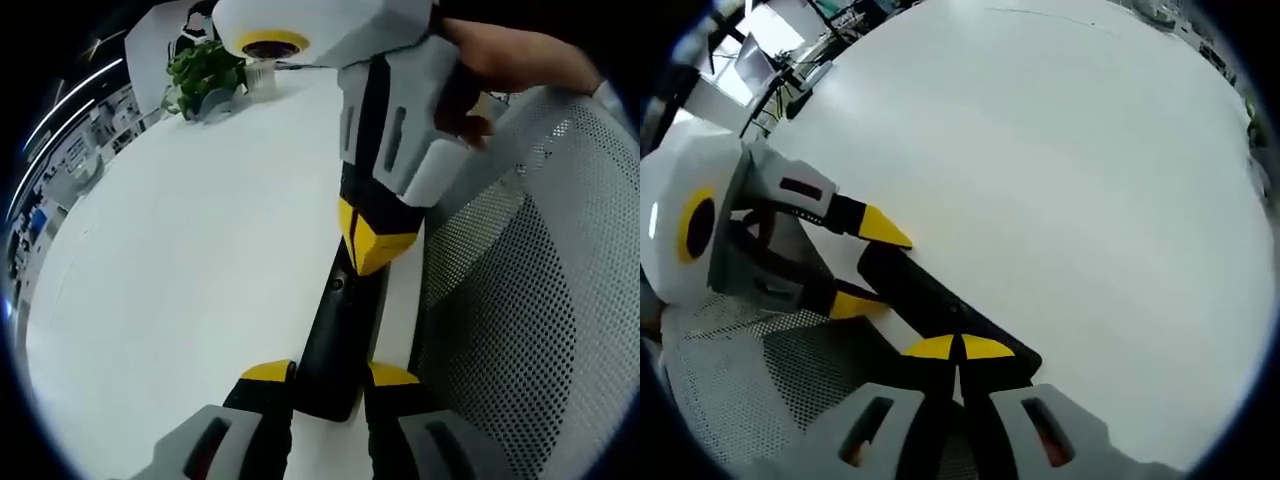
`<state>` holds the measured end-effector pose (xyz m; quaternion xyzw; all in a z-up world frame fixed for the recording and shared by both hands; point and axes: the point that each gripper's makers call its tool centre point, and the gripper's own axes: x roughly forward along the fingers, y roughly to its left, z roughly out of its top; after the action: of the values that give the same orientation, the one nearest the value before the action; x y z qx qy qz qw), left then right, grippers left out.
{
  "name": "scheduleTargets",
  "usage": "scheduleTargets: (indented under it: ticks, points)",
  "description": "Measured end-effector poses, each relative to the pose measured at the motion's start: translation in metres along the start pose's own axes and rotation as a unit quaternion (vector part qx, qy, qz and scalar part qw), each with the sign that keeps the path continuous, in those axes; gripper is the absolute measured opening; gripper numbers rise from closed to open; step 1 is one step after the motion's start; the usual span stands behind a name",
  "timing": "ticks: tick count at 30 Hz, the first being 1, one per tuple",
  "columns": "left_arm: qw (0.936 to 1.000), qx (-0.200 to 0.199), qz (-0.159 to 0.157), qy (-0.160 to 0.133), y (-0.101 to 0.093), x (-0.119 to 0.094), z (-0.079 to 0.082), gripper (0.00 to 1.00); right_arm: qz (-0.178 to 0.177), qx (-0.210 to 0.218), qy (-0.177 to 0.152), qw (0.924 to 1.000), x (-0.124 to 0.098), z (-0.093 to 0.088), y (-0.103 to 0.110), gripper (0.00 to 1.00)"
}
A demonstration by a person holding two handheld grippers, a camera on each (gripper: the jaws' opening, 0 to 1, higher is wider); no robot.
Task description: Press the specified remote control buttons in sequence, fully releasing each button before pressing the next.
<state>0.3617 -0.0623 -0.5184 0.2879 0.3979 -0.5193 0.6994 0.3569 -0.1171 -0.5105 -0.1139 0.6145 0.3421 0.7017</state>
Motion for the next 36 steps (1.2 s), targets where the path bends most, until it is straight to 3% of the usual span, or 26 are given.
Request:
scheduleTargets:
  ticks: [3, 6, 20, 29, 36]
  points:
    - [1.0000, 0.003, 0.001, 0.000, 0.000, 0.000, 0.000, 0.27, 0.013, 0.028, -0.009, 0.9995, -0.001, 0.000, -0.001, 0.00]
    - [0.9999, 0.012, -0.003, -0.006, 0.000, 0.000, 0.000, 0.27, 0.011, 0.006, -0.008, 0.9999, -0.001, 0.001, -0.002, 0.00]
    - [0.9998, 0.014, -0.005, -0.015, 0.000, 0.000, 0.000, 0.26, 0.012, 0.028, 0.020, 0.9993, -0.001, -0.009, -0.009, 0.00]
    - [0.9998, 0.016, -0.005, -0.015, 0.001, 0.001, 0.000, 0.27, -0.004, -0.022, 0.032, 0.9992, 0.001, -0.012, -0.005, 0.00]
    - [0.9995, 0.025, -0.005, -0.019, 0.001, 0.002, 0.000, 0.26, 0.015, 0.023, 0.022, 0.9994, -0.002, -0.013, -0.006, 0.00]
